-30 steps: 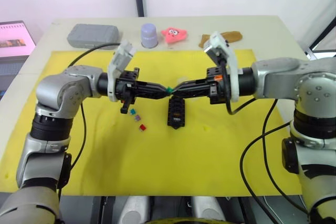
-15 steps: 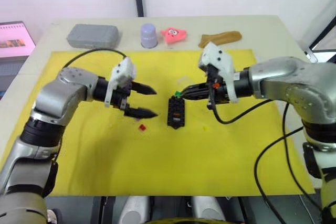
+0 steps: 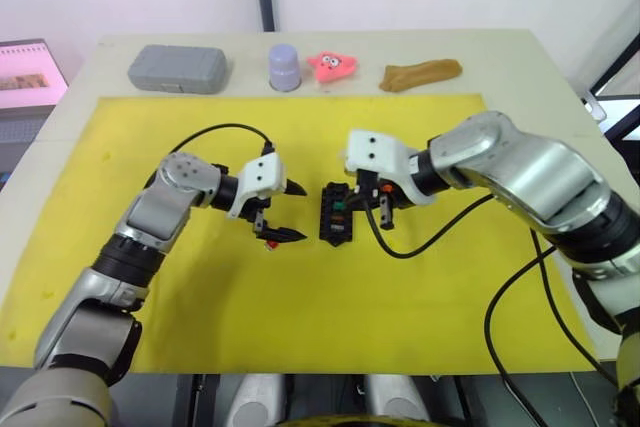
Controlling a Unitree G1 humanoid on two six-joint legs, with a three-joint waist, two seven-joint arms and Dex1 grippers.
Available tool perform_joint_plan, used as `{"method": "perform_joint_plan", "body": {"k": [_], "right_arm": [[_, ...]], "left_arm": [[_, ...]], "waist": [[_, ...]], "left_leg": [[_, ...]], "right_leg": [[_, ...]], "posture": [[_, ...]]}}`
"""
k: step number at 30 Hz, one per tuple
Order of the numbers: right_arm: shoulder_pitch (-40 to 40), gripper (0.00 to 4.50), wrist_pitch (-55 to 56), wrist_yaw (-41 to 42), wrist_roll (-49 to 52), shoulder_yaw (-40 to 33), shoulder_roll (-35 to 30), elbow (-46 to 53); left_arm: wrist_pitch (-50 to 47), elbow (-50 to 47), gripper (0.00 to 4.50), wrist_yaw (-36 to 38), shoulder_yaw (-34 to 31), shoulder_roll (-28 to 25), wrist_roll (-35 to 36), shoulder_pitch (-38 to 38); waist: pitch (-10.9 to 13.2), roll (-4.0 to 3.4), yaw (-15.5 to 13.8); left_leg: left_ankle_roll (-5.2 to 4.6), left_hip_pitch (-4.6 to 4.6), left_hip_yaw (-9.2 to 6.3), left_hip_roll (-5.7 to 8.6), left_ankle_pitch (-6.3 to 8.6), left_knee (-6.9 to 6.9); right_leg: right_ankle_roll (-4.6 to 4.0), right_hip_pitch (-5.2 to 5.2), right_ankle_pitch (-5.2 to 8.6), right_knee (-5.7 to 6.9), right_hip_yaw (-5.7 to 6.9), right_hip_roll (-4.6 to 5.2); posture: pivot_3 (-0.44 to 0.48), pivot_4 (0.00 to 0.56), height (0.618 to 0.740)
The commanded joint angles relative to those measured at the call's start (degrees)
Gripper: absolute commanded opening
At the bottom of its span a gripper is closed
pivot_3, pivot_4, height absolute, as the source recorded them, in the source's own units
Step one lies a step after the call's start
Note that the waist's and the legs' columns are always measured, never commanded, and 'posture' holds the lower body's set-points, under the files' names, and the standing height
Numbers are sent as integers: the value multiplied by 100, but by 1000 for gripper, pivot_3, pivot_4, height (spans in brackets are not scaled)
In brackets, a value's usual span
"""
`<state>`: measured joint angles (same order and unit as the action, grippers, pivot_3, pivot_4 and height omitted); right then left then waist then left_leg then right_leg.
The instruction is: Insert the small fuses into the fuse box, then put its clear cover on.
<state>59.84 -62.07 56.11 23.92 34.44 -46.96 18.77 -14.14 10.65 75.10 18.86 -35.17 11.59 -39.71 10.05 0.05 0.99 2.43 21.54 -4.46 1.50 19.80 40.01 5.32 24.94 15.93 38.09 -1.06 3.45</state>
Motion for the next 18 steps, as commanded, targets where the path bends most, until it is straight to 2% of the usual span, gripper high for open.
{"method": "perform_joint_plan", "body": {"k": [1,18], "right_arm": [[183,0,48,64,-236,-23,134,-21],[143,0,182,447,-913,159,295,-148]], "left_arm": [[208,78,4470,-41,-86,63,-133,-96],[463,279,4470,-148,-82,315,-410,-125]], "waist": [[0,0,-2],[0,0,2]], "left_leg": [[0,0,0,0,0,0],[1,0,0,3,0,1]], "right_leg": [[0,0,0,1,0,-1],[0,2,0,2,1,0]], "posture": [[0,150,740],[0,150,740]]}}
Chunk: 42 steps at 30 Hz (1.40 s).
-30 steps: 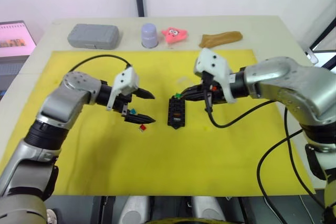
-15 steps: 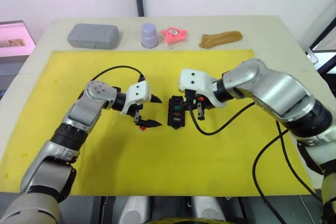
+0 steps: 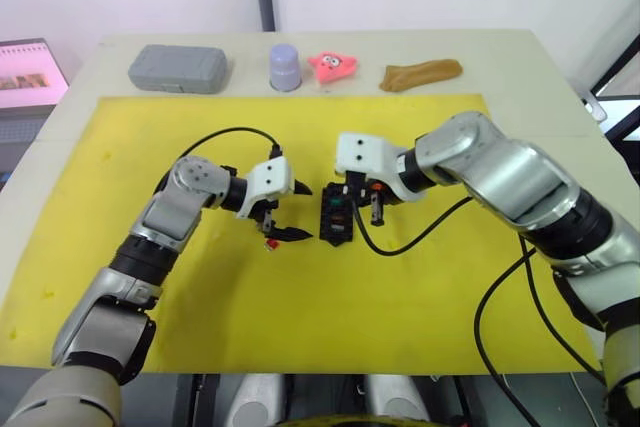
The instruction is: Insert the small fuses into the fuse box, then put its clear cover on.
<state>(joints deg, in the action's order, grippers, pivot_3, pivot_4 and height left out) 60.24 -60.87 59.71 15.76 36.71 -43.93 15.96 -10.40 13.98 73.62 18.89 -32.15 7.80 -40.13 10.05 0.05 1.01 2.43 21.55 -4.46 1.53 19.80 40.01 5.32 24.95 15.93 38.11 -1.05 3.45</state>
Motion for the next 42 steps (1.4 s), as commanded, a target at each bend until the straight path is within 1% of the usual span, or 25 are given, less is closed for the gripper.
{"method": "perform_joint_plan", "body": {"k": [1,29,42], "right_arm": [[96,0,50,104,-102,-67,-2,146],[-90,0,-8,118,-418,-19,245,149],[-84,0,239,142,-913,313,122,83]], "left_arm": [[93,-47,4470,1,-85,15,-41,-90],[168,-23,4470,41,-86,19,-114,-84],[165,-62,4470,26,-73,39,-134,-78]], "waist": [[0,0,-1],[0,0,7],[0,0,8]], "left_leg": [[0,0,0,0,0,0],[0,-1,0,0,0,0],[2,-2,0,0,-1,1]], "right_leg": [[0,0,0,0,0,0],[0,0,0,1,0,0],[0,0,0,3,0,-1]], "posture": [[0,150,740],[0,150,740],[0,150,740]]}}
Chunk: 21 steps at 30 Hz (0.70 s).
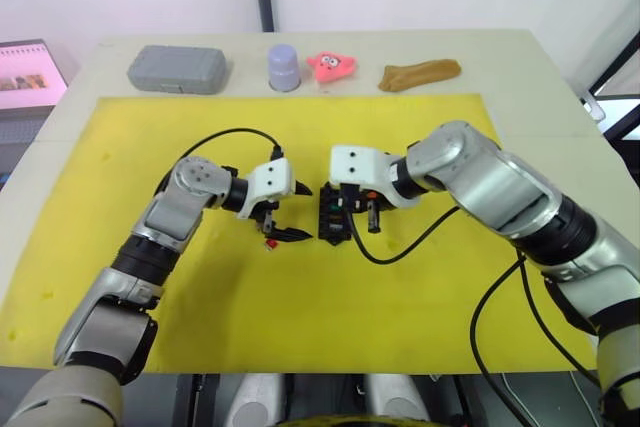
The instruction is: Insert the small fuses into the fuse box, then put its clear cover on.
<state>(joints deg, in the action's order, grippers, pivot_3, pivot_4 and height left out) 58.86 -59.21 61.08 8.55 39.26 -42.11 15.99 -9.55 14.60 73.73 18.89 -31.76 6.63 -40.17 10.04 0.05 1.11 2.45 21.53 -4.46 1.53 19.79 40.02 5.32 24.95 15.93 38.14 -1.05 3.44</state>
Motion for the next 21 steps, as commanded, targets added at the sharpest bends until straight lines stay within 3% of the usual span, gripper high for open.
{"method": "perform_joint_plan", "body": {"k": [1,21], "right_arm": [[55,0,74,19,-215,68,-62,83],[157,0,-23,191,-607,456,85,-94]], "left_arm": [[79,-126,4470,12,-72,2,-18,-72],[14,-235,4470,-19,-93,28,-17,-24]], "waist": [[0,0,-4],[-2,0,4]], "left_leg": [[0,0,0,0,0,0],[0,-3,0,1,0,1]], "right_leg": [[0,0,0,0,0,0],[0,-3,0,0,0,1]], "posture": [[0,150,740],[0,150,740]]}}
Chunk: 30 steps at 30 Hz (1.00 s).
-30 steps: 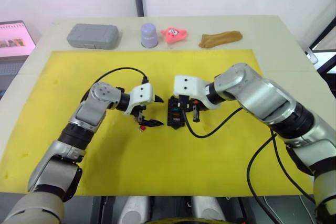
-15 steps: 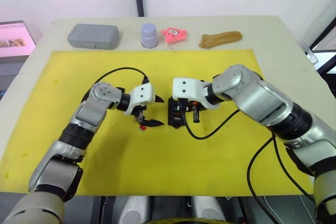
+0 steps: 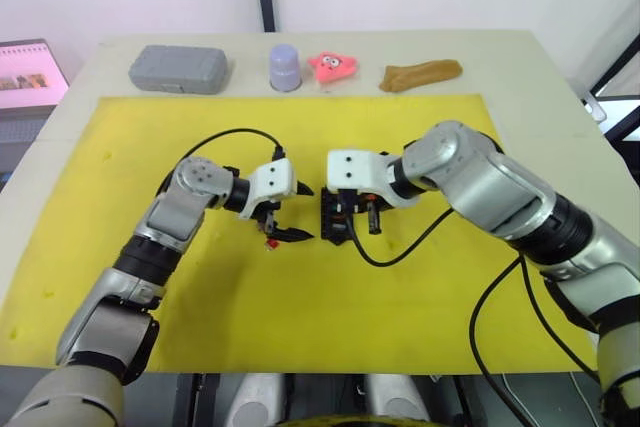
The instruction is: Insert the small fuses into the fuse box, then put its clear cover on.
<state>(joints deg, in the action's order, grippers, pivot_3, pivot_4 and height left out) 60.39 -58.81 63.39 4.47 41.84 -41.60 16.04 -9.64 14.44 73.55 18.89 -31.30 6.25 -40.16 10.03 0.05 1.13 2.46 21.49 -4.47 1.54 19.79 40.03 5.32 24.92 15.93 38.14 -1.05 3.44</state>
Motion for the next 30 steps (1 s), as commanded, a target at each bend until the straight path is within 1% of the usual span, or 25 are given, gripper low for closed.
{"method": "perform_joint_plan", "body": {"k": [1,13,15,16,26,30], "right_arm": [[0,0,-67,-38,-215,206,45,-104],[28,0,-259,-16,-156,53,174,-103],[31,688,-274,-32,-160,33,187,-104],[37,938,-270,-41,-166,23,191,-107],[95,938,-245,-40,-144,-116,188,-167],[220,938,-392,72,36,-331,187,-171]], "left_arm": [[17,-228,4470,-2,-93,-21,22,-21],[-30,-288,4470,4,-78,-39,9,-8],[-23,-279,4500,5,-76,-38,5,-14],[-20,-272,4500,9,-76,-37,4,-21],[17,-196,4500,10,-76,-22,-10,-51],[32,-162,4500,7,-80,-21,-15,-56]], "waist": [[-1,0,2],[-3,0,9],[-3,0,8],[-3,0,3],[-3,0,-2],[-3,0,-5]], "left_leg": [[0,-1,0,0,0,0],[1,-6,0,-1,-1,0],[1,-6,0,-2,-1,0],[1,-5,0,-1,-1,0],[1,-3,-1,1,-1,0],[1,-2,-1,1,-1,0]], "right_leg": [[0,0,0,1,0,0],[0,-4,0,3,0,-2],[0,-4,0,3,0,-2],[0,-4,0,3,0,-2],[0,-2,0,2,0,0],[0,-2,0,2,0,1]], "posture": [[0,150,740],[0,150,740],[0,150,740],[0,150,740],[0,150,740],[0,150,740]]}}
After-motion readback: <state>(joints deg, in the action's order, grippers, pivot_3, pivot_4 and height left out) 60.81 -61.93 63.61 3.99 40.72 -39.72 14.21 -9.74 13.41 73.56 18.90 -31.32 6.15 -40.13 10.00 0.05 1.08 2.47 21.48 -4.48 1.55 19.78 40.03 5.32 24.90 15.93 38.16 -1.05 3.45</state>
